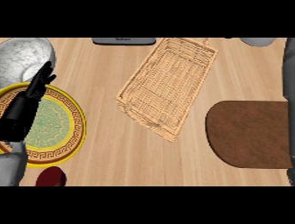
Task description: Pick the croissant from the cutting board and place it in the basket
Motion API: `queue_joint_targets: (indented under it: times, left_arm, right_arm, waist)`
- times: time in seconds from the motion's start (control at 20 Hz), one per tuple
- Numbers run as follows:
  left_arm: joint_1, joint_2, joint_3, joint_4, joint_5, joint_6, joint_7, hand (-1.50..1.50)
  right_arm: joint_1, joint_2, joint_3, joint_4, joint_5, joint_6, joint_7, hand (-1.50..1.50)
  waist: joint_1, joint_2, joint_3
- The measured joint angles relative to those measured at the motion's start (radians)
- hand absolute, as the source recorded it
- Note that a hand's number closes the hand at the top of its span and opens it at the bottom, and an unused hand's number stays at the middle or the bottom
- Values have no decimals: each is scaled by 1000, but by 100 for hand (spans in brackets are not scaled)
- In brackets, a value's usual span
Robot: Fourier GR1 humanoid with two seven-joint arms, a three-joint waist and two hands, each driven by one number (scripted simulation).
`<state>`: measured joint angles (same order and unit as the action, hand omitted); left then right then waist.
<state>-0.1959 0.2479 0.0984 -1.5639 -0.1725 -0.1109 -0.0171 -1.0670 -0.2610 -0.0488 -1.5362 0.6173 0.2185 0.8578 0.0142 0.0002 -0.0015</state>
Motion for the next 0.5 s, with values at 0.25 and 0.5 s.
queue_joint_targets:
  times: [0.25,0.5]
  left_arm:
    - [-26,-9,-5,4,-7,4,21,0]
    - [-11,3,8,-2,-2,-8,12,0]
  right_arm:
    - [-99,72,19,155,11,-18,39,150]
    - [-147,101,12,308,2,-6,40,150]
  waist:
    - [0,1,0]
    - [2,2,0]
